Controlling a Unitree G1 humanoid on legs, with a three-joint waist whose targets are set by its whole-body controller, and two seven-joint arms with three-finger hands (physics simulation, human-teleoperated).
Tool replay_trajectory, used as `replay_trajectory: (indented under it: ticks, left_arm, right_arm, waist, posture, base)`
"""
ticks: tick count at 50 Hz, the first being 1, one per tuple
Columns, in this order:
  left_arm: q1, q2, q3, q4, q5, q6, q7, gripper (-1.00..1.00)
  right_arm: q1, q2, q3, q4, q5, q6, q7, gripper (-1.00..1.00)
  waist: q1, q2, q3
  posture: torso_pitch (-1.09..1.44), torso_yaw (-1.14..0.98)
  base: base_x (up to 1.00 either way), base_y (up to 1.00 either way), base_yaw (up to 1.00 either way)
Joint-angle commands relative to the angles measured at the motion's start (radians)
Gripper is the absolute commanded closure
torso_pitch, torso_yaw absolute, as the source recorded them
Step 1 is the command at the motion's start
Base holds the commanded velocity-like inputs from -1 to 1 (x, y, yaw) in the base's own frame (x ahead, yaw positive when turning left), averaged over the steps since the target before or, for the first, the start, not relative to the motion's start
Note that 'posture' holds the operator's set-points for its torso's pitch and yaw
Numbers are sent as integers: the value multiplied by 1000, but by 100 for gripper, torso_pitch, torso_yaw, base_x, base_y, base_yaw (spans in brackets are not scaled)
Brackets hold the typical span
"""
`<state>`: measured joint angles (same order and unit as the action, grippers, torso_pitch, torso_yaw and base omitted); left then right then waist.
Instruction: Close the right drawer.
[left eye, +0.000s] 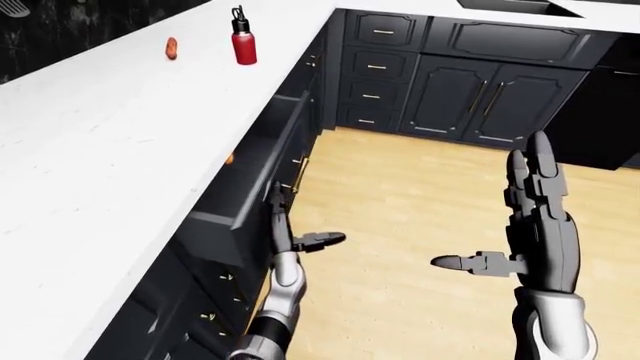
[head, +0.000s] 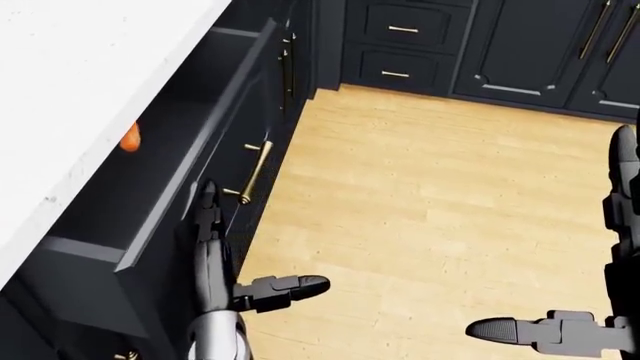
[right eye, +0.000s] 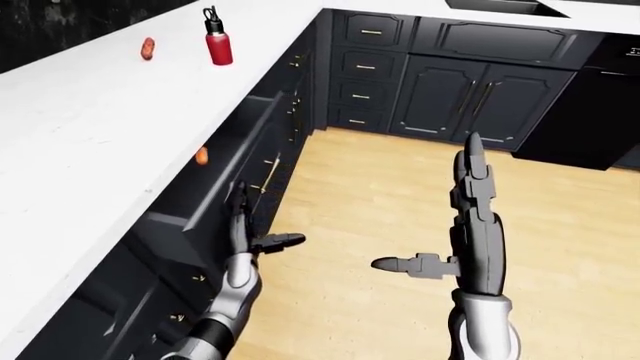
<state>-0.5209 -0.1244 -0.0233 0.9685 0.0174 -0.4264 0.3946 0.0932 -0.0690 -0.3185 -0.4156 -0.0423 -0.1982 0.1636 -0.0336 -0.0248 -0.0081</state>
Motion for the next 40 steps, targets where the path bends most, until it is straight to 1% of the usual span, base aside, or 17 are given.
replay_trajectory:
  ticks: [1,5,19,25,28,33,38,40]
  left_arm:
    - [-22,17,32,-27,-28,-22,49,-100]
    - [-36,25,41,-7,-32,-28,74,-100]
    - [-72,53,67,39,-75,-36,95,-100]
    - [-95,70,83,72,-99,-41,97,-100]
    - [-103,78,92,80,-121,-33,85,-100]
    - [-112,87,94,93,-123,-42,103,-100]
    - [-127,94,101,130,-117,-60,145,-100]
    - [-135,98,103,144,-107,-63,188,-100]
  right_arm:
    - [-14,-8,-6,-37,5,-28,-5,-100]
    - [-15,-9,-7,-23,6,-40,-5,-100]
    - [-14,-6,-2,-58,2,-7,-5,-100]
    - [-15,-9,-7,-45,7,-19,-3,-100]
    - [-15,-8,-8,-48,6,-18,-2,-100]
    - [-16,-9,-8,-40,6,-22,-2,-100]
    - [-15,-9,-9,-38,6,-26,-2,-100]
    - [-14,-9,-9,-39,6,-25,-2,-100]
  waist:
    - [8,-5,-17]
    - [8,-4,-18]
    - [7,-2,-20]
    - [7,-2,-21]
    - [7,-1,-20]
    - [6,1,-21]
    - [5,2,-23]
    - [4,2,-24]
  posture:
    - [0,0]
    - [0,0]
    - [0,0]
    - [0,0]
    - [0,0]
    - [0,0]
    - [0,0]
    - [0,0]
  base:
    - [0,0,0]
    - [0,0,0]
    - [0,0,0]
    - [0,0,0]
    - [0,0,0]
    - [0,0,0]
    - [0,0,0]
    - [0,0,0]
